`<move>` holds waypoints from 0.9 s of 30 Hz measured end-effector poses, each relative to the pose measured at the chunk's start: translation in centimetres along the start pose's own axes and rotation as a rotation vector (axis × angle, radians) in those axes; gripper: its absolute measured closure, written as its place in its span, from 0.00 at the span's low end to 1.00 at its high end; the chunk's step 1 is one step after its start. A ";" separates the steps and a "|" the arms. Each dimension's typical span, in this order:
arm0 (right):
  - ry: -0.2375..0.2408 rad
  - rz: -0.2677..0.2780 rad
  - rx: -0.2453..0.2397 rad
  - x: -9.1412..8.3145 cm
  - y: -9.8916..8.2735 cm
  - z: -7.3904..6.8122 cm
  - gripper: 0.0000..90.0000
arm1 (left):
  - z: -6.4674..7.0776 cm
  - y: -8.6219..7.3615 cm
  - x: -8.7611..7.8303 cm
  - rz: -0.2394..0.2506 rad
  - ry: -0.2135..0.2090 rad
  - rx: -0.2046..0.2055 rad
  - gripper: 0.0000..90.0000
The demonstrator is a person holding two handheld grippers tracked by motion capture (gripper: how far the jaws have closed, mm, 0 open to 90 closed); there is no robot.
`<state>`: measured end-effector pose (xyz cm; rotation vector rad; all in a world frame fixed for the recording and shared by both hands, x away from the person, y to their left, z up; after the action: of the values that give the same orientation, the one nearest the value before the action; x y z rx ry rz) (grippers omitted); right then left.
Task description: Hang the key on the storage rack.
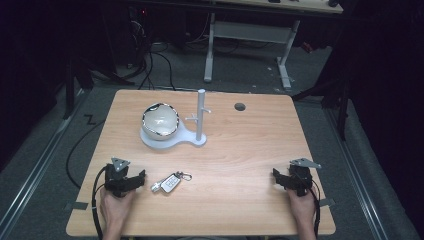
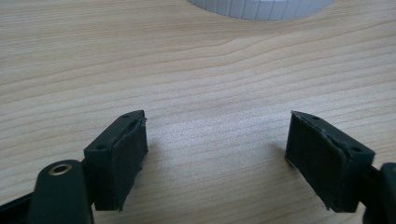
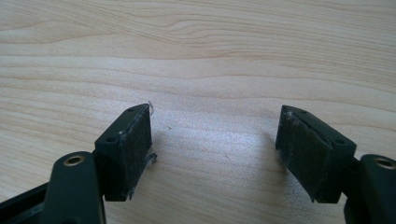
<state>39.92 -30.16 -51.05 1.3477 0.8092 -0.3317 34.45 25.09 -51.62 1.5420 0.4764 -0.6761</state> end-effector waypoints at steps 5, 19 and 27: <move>0.000 0.000 0.000 0.0 0.0 0.0 0.30 | 0.2 0.0 -0.1 0.005 -0.006 0.012 0.26; 0.001 0.000 -0.001 0.0 0.0 0.0 0.30 | 0.5 0.3 -1.0 0.057 -0.062 -0.005 0.30; 0.002 0.000 -0.001 0.0 0.0 0.0 0.30 | 1.2 0.2 -1.6 0.056 -0.067 0.019 0.33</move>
<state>39.92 -30.18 -51.05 1.3469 0.8105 -0.3301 33.28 24.05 -50.41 1.5404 0.3760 -0.6881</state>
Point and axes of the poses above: each handheld gripper's, and its own axes: x roughly forward along the jaws, y roughly out of its top, z roughly to its right, the point moved 1 cm from there along x, roughly forward along the jaws, and after that the axes turned 1 degree about y, right-handed, at the moved point
